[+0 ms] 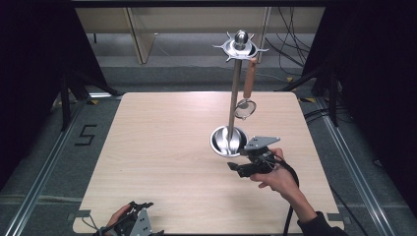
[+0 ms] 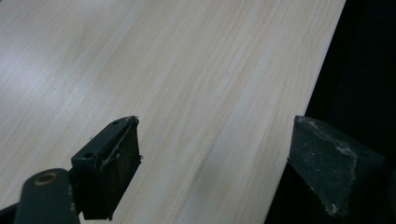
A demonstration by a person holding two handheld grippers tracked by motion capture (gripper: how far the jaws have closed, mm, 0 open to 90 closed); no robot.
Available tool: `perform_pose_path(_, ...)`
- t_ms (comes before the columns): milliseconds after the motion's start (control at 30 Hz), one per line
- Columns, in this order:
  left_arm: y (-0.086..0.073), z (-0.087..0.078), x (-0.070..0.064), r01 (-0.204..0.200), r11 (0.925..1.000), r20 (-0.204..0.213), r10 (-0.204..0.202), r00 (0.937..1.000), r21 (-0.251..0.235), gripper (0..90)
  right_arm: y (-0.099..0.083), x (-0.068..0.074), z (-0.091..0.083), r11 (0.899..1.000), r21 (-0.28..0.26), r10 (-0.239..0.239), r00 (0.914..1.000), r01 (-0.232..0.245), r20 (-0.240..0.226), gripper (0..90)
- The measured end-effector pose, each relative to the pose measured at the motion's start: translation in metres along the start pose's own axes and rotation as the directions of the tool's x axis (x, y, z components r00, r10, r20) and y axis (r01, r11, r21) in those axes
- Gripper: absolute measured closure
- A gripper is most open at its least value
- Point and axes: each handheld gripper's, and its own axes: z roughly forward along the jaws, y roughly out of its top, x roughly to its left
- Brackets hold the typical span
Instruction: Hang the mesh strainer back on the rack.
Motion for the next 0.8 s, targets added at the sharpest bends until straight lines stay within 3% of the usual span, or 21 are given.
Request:
perform_pose_path(133,0.000,0.000,0.000,-0.002,1.0000,0.003,0.002,1.0000,0.003,15.7,-0.003,0.002,0.002,1.000,0.011,0.007,1.0000,-0.007,0.004,34.9)
perform_pose_path(200,0.000,0.000,0.000,-0.003,1.0000,0.003,0.003,1.0000,-0.002,15.7,-0.003,0.002,0.003,0.999,0.019,-0.029,0.9996,0.028,0.007,34.4)
perform_pose_path(367,0.000,0.000,0.000,-0.002,1.0000,0.001,0.002,1.0000,-0.002,15.8,-0.005,0.006,0.002,1.000,0.023,0.001,1.0000,-0.001,0.007,34.4)
perform_pose_path(533,0.000,0.000,0.000,-0.002,1.0000,0.000,0.002,1.0000,0.000,15.7,-0.015,0.010,0.001,0.999,0.050,0.002,1.0000,-0.001,-0.005,34.4)
perform_pose_path(567,0.000,0.000,0.000,-0.007,1.0000,-0.002,0.007,1.0000,0.004,15.8,-0.018,0.009,0.001,0.999,0.050,-0.014,0.9999,0.015,-0.005,34.3)
perform_pose_path(800,0.000,0.000,0.000,-0.005,1.0000,0.000,0.005,1.0000,0.006,15.7,-0.028,0.011,0.000,0.999,0.051,-0.009,0.9999,0.009,-0.006,34.2)
